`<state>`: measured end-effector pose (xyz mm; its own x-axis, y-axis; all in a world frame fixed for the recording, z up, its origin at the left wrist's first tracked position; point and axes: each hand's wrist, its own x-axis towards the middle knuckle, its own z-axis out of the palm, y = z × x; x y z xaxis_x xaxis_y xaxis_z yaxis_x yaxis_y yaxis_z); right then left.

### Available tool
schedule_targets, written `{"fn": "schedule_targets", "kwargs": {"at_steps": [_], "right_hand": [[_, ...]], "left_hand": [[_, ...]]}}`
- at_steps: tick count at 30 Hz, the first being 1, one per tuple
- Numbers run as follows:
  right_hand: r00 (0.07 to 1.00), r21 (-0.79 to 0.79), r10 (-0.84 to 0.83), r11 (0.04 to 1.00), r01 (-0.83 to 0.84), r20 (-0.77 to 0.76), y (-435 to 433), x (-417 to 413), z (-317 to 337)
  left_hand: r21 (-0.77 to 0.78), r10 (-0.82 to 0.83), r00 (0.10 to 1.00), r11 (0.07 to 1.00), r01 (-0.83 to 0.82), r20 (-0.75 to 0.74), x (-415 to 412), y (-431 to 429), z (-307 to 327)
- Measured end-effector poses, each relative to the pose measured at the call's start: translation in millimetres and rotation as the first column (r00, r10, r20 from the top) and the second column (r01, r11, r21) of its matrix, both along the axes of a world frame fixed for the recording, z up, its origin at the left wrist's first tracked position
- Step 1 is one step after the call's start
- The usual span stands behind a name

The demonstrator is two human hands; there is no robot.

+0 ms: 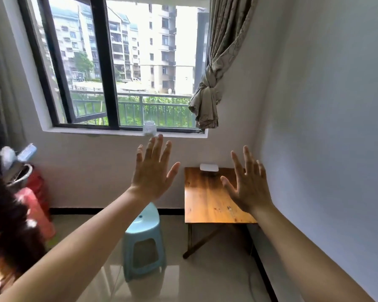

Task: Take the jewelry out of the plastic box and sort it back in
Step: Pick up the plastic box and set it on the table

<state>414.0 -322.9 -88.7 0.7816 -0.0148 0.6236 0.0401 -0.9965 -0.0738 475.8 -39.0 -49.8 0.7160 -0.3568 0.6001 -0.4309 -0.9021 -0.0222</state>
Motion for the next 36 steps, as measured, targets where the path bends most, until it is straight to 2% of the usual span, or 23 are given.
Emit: {"fn": "schedule_targets", "kwargs": {"at_steps": [9,14,22,29,36], "right_hand": [[0.998,0.068,-0.066,0.995,0.067,-0.007,-54,178,-18],[0.999,0.103,-0.026,0.994,0.028,-0.022,-88,298,-42],[1.0,0.207,0.021,0.978,-0.016,-0.021,-132,483,-42],[0.998,0.202,0.047,0.979,-0.04,-0.029,-164,567,-59],[0.992,0.222,-0.09,0.969,0.108,-0.09,-223,625,-83]], "left_hand": [[0.04,-0.059,0.998,0.997,0.06,-0.036,188,-56,-22],[0.058,-0.044,0.998,0.997,0.047,-0.05,293,-90,-40],[0.136,0.023,0.999,0.991,-0.017,-0.046,443,-133,-20],[0.15,0.029,0.996,0.989,-0.017,-0.082,541,-168,-26],[0.225,-0.134,0.98,0.96,0.165,-0.146,640,-233,-74]]}}
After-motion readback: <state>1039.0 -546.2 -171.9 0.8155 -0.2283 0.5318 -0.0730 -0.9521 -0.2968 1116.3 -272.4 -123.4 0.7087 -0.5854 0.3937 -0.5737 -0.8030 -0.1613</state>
